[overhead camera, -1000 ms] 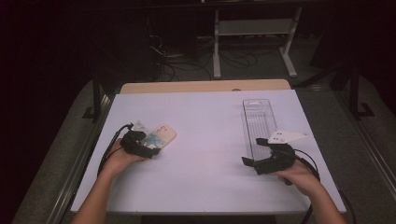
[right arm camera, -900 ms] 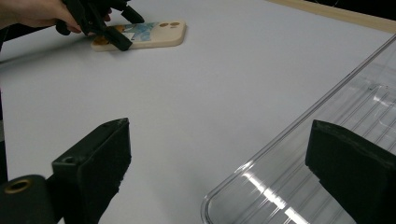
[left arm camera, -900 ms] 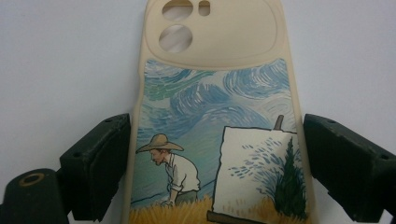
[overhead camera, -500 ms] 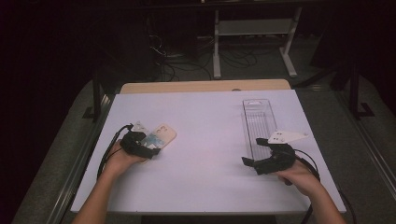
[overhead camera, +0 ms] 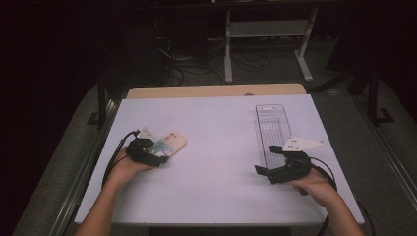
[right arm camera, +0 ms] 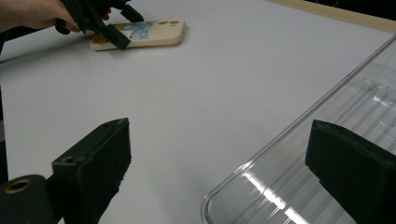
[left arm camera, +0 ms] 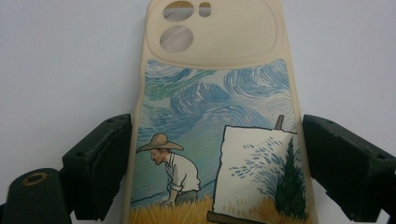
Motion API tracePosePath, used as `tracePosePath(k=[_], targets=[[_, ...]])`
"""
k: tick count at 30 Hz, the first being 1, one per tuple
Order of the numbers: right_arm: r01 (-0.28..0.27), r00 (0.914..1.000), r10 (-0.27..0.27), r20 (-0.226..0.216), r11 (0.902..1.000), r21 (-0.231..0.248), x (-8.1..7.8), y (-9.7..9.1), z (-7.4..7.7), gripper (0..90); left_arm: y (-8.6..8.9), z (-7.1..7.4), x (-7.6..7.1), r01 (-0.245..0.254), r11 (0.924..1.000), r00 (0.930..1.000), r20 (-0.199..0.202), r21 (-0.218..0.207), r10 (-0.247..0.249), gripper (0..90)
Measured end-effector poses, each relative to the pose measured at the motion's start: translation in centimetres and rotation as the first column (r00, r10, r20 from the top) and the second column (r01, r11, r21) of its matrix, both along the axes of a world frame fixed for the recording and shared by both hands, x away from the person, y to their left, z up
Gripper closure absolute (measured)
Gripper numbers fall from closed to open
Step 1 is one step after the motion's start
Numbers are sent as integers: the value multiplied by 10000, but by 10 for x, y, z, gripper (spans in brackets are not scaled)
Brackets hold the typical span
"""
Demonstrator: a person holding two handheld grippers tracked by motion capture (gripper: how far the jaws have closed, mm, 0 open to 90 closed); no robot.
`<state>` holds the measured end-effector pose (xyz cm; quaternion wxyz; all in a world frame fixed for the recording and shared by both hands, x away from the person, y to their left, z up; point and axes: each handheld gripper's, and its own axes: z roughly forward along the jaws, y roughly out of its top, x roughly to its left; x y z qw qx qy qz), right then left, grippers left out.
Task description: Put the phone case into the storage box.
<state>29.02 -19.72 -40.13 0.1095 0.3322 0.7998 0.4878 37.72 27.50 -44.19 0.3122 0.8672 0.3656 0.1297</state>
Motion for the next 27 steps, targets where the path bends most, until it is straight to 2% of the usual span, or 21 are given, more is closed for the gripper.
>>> tracePosePath(k=[5,7,8,10,12,19,21,23,26,27], targets=[[-9,10000,9,-2,10000,3,0,0,0,63,-1,8,-1,113,9998,9999,115,-179,-111,113],[-16,10000,16,7,10000,9,0,0,0,63,-1,10,-2,207,9996,9997,111,-173,-205,112],[-15,10000,15,8,10000,12,0,0,0,63,0,14,-2,330,9995,9994,122,9,-330,113],[-19,10000,19,9,10000,9,0,0,0,63,0,18,-2,368,9992,9993,57,-180,-367,112],[-22,10000,21,5,10000,19,0,0,0,63,1,21,-1,524,9985,9986,129,-158,-522,112],[-33,10000,33,-5,10000,4,1,0,0,64,-4,31,-3,767,9958,9971,50,-495,-765,112],[-36,10000,36,3,10000,-6,1,0,0,64,-6,33,-3,992,9941,9951,101,-433,-988,112],[-37,10000,37,-6,10000,1,1,0,0,64,-8,34,-4,990,9939,9951,28,-489,-990,112],[-46,10000,46,0,10000,0,1,0,0,64,-14,39,-6,1396,9883,9901,-61,-609,-1402,112],[-47,10000,47,3,10000,0,1,0,0,64,-15,40,-5,1595,9857,9872,84,-536,-1593,112]])
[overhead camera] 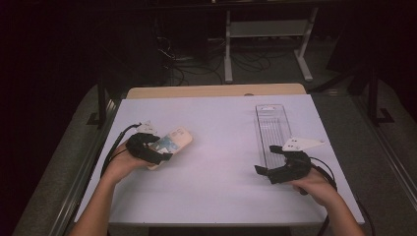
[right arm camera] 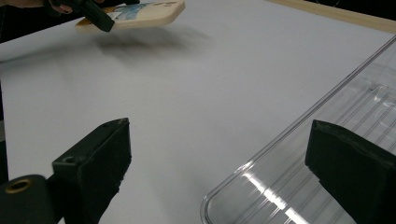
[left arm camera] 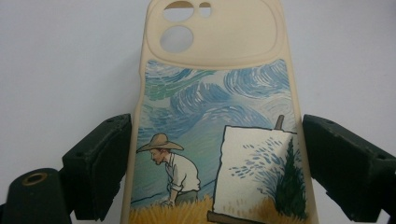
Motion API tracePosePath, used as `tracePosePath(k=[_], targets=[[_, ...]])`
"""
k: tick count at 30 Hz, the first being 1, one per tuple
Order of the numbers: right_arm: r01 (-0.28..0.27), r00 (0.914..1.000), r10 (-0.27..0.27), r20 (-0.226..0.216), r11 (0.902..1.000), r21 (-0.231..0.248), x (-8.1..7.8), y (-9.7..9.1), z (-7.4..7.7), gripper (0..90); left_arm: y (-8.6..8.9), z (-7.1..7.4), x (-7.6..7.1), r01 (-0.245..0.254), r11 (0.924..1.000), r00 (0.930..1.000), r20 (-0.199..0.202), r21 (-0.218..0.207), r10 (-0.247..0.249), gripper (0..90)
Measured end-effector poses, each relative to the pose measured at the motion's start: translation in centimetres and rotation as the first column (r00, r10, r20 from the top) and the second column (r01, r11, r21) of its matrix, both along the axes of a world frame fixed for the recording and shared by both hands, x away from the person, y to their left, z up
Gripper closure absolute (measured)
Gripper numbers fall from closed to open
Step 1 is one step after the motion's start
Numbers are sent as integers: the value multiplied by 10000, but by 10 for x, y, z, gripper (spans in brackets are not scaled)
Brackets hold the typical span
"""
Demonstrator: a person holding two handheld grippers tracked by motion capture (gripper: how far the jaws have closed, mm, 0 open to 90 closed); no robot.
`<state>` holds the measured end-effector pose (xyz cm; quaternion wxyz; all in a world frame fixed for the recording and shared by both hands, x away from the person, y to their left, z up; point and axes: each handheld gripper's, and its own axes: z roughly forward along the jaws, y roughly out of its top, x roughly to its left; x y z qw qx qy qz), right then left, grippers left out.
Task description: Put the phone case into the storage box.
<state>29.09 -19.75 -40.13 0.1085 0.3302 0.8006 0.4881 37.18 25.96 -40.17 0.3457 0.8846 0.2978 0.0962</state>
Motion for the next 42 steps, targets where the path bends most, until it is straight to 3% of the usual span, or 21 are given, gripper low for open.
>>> tracePosePath(k=[10,11,17,18,21,25,37,42], targets=[[-24,10000,24,18,10000,-30,0,0,0,64,-16,10,-4,858,9960,9963,-36,-250,-860,112],[-24,10000,24,18,10000,-29,0,0,0,64,-18,10,-4,858,9954,9963,-47,-417,-861,112],[2,10000,-2,10,10000,-29,0,0,0,64,-25,15,-6,1474,9875,9890,-20,-564,-1477,112],[4,10000,-4,17,10000,-23,0,0,0,64,-25,17,-6,1663,9852,9861,13,-404,-1664,112],[-3,10000,3,19,10000,-22,0,0,0,64,-29,18,-7,1748,9830,9846,8,-567,-1751,112],[2,10000,-2,26,10000,-29,0,0,0,64,-35,21,-8,2100,9763,9777,85,-529,-2099,112],[59,10000,-59,-28,10000,-27,-1,1,0,64,-51,33,-13,3169,9479,9484,73,-318,-3169,112],[53,10000,-53,-17,10000,-6,-1,0,0,64,-60,35,-12,3357,9417,9420,75,-219,-3356,112]])
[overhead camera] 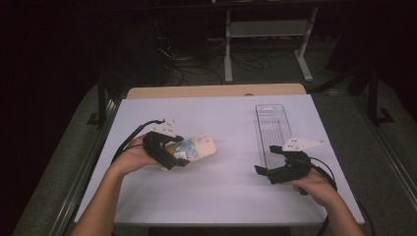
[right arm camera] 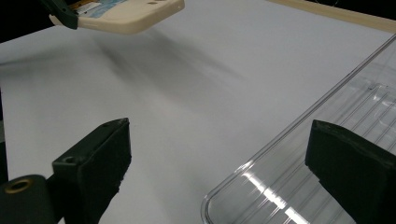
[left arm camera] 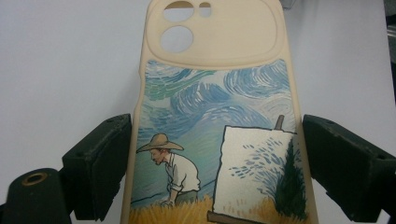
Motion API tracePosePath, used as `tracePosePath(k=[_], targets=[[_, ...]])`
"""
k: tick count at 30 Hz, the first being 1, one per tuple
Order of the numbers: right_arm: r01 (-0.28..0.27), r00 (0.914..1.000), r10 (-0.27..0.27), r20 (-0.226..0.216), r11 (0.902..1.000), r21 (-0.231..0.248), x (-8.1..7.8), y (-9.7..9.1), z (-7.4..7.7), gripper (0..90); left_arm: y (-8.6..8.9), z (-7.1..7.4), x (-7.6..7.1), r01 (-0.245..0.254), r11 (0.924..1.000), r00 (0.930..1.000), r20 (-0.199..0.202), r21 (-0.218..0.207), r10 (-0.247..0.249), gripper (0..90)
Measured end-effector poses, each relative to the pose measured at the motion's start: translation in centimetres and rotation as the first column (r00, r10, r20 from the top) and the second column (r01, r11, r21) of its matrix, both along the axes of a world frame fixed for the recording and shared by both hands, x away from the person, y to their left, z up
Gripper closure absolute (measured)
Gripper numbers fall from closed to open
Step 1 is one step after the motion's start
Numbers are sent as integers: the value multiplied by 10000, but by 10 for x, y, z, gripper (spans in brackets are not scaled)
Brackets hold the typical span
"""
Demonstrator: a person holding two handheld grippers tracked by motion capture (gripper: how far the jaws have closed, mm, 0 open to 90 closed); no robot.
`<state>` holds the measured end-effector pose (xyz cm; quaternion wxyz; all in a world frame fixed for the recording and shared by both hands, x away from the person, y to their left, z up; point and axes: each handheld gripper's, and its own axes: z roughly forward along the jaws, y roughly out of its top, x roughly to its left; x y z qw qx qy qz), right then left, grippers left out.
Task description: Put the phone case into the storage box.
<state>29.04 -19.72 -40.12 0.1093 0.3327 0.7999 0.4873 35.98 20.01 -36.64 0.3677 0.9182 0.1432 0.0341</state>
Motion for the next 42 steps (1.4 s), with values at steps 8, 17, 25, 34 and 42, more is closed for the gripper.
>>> tracePosePath(k=[8,17,25,34,42], targets=[[-29,10000,29,-4,10000,25,0,0,0,64,-17,5,1,604,9979,9981,91,248,-606,112],[-65,10000,65,-22,10000,55,1,-1,0,64,-31,4,1,1089,9937,9940,-77,277,-1087,112],[-173,9998,173,-59,9998,18,1,-1,0,64,-31,1,1,1232,9918,9923,-139,327,-1228,111],[-540,9979,532,-375,9983,-217,8,1,5,62,-29,1,2,1333,9906,9910,-132,319,-1329,111],[-705,9969,698,-353,9973,-182,17,2,16,41,-28,2,1,1392,9899,9901,-241,266,-1386,111]])
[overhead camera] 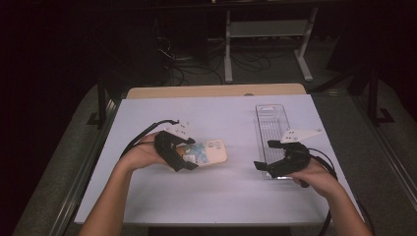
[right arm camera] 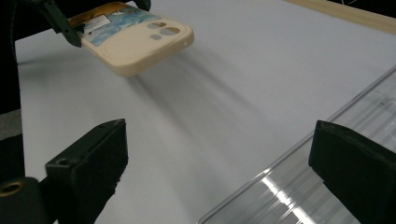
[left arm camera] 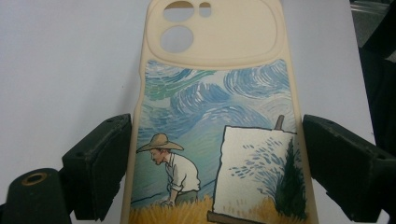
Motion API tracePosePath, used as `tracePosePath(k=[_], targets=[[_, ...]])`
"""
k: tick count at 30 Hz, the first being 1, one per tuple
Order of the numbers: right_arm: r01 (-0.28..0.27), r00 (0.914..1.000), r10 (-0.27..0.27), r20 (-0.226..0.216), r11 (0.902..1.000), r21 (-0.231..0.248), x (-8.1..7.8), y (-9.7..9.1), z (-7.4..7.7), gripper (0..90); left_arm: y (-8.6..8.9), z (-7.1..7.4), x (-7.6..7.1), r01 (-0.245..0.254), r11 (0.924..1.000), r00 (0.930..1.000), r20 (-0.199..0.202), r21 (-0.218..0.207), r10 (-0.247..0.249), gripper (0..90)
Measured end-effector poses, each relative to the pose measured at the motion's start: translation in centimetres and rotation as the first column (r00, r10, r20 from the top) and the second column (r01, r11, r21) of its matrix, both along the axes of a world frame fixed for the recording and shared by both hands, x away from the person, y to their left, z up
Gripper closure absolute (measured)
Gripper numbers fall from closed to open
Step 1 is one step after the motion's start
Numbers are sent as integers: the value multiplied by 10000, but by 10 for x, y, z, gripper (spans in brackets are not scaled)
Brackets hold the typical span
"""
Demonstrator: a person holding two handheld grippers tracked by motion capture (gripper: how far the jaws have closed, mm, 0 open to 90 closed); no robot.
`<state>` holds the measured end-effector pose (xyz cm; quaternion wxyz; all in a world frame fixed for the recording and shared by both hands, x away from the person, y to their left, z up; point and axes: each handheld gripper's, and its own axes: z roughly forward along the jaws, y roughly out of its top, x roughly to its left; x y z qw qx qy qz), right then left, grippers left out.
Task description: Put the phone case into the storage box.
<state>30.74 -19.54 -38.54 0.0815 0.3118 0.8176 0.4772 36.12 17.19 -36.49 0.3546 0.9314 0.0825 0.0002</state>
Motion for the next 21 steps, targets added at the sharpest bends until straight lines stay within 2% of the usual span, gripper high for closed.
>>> tracePosePath(k=[8,17,21], targets=[[-724,9974,724,-15,9968,-331,10,10,9,4,2,0,1,-28,10000,10000,-57,-20,28,111],[-1008,9949,1012,40,9935,-536,19,16,15,4,3,0,0,-40,10000,10000,-67,59,40,111],[-1173,9931,1170,-82,9918,-499,24,20,18,4,2,1,1,0,10000,10000,21,21,0,111]])
